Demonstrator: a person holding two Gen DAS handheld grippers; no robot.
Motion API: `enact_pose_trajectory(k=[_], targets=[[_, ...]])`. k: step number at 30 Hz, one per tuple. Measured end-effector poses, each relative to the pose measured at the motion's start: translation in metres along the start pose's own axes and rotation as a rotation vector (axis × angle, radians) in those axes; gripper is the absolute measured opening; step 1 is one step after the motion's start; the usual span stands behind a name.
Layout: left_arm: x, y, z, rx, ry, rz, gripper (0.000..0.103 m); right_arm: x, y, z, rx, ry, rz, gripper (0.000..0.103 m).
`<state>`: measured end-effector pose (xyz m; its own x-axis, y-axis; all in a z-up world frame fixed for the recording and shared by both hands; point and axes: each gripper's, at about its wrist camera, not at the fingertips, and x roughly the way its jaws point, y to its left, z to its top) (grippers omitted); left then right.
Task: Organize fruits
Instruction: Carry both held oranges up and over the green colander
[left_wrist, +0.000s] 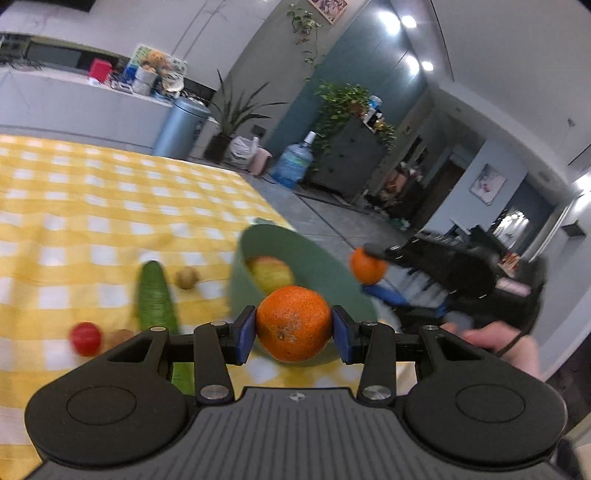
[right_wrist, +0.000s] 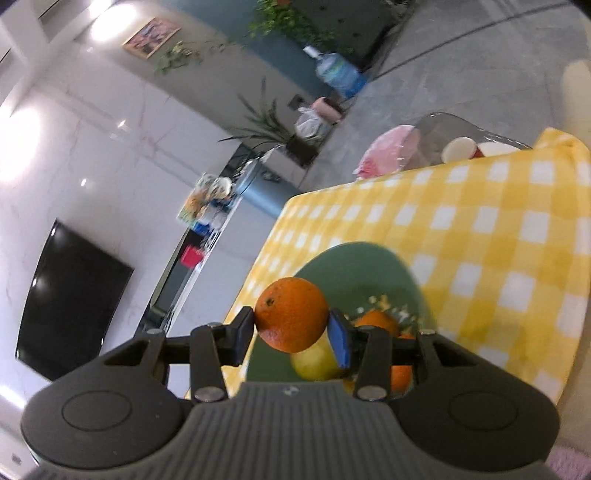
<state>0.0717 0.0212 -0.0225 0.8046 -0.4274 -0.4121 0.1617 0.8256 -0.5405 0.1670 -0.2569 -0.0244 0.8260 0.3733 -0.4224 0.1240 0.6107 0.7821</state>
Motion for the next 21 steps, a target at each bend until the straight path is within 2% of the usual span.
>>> enact_pose_trajectory(k=[3,6,9,10,13,17,21], targets=[[0.013,-0.011,-0.001,-0.001,0.02,-0.026,0.049,0.012,-0.007,0.005,0.029,-0.003,-0.01,0.041],[0.03,-0.02,0.001,0.004,0.076,-0.058,0.049,0.022,-0.013,0.008,0.057,0.007,-0.007,0.041],[0.043,-0.027,0.005,0.004,0.076,-0.069,0.049,0.029,-0.012,0.009,0.041,-0.022,-0.024,0.05],[0.049,-0.03,0.005,0.013,0.084,-0.064,0.049,0.03,-0.013,0.01,0.044,-0.022,-0.019,0.055],[0.068,-0.038,0.003,0.038,0.125,-0.024,0.049,0.03,-0.015,0.013,0.067,-0.017,0.014,0.058],[0.09,-0.045,-0.002,0.054,0.167,0.003,0.049,0.029,-0.028,0.022,0.15,-0.013,0.064,0.058],[0.099,-0.048,-0.003,0.077,0.182,0.014,0.049,0.021,-0.034,0.027,0.181,-0.039,0.064,0.058]])
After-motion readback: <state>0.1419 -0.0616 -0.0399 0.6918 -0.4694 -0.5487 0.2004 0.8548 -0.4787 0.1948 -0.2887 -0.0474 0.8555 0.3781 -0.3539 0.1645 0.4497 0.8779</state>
